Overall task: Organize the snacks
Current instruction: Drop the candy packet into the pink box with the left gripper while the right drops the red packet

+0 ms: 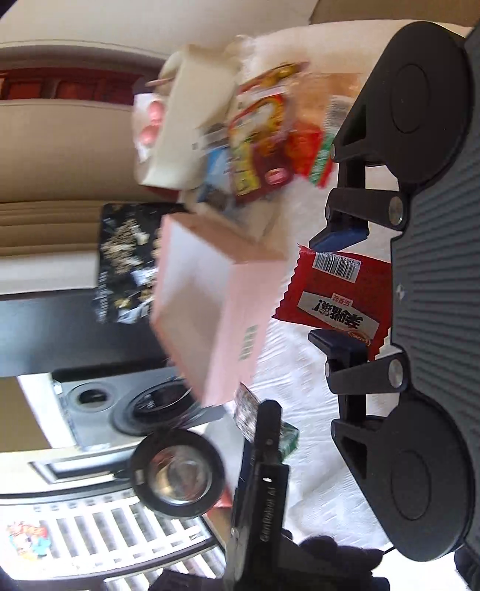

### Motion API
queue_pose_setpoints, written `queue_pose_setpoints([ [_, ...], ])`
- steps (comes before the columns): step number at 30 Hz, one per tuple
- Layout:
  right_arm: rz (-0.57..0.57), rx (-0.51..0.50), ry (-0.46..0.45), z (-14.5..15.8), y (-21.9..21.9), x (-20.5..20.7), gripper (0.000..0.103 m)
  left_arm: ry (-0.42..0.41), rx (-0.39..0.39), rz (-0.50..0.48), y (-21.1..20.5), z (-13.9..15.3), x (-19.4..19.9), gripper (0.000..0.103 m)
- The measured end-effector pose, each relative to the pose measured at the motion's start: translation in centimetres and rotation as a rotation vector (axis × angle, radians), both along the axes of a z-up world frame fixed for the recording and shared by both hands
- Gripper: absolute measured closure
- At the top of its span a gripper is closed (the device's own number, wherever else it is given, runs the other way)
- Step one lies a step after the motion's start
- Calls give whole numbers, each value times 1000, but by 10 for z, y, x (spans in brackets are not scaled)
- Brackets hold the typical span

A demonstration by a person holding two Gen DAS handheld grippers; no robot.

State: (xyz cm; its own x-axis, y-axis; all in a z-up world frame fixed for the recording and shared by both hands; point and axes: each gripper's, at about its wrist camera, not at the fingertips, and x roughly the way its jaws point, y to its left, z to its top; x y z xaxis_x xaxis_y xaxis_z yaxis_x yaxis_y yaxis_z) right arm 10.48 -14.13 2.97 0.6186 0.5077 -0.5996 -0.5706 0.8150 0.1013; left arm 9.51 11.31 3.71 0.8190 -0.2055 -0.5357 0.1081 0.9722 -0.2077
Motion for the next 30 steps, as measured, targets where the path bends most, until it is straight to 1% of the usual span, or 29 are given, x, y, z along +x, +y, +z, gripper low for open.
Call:
queue_pose_setpoints([
  [2,16,5,-72,15,11,9,57,-64,12,7,10,27,25,37],
  [3,28,-1,-123,24,21,16,57,-85,-2,6,16,39,42,37],
  [4,36,-1,-170,34,31,24,57,-95,-51,-5,23,49,62,37],
  [5,36,8,-216,43,42,35,53,-89,-140,-29,33,53,84,37],
  [6,30,17,-264,49,52,45,39,-74,-229,-57,42,51,108,35],
  [7,27,3,-315,52,63,54,33,-54,-259,-65,47,41,132,34],
  [8,20,-30,-349,51,73,64,28,-1,-211,-24,45,29,154,37],
  [9,8,-69,-350,47,81,72,28,56,-146,29,43,15,171,40],
  [10,8,-96,-317,42,84,78,28,91,-125,56,42,1,181,41],
  [11,20,-102,-269,36,81,81,28,104,-160,56,45,-11,186,40],
  [12,38,-88,-225,30,73,81,28,107,-204,54,49,-20,188,40],
  [13,48,-74,-196,23,63,78,28,100,-228,64,51,-27,187,40],
  [14,46,-71,-178,17,51,74,28,88,-228,83,50,-31,186,40],
  [16,13,-91,-152,3,29,69,28,68,-184,100,43,-35,180,40],
  [17,-12,-106,-131,-5,17,69,28,54,-156,88,37,-34,175,40],
  [19,-64,-120,-85,-16,-4,72,28,11,-105,43,22,-28,161,40],
  [22,-141,-125,-37,-32,-32,80,28,-50,-83,-34,4,-16,133,40],
  [25,-195,-124,-40,-42,-49,88,28,-65,-82,-95,-14,-12,106,40],
  [28,-205,-135,-68,-46,-52,94,28,-38,-85,-128,-29,-18,86,40],
  [30,-205,-139,-94,-44,-51,95,28,-12,-73,-147,-36,-27,75,40],
])
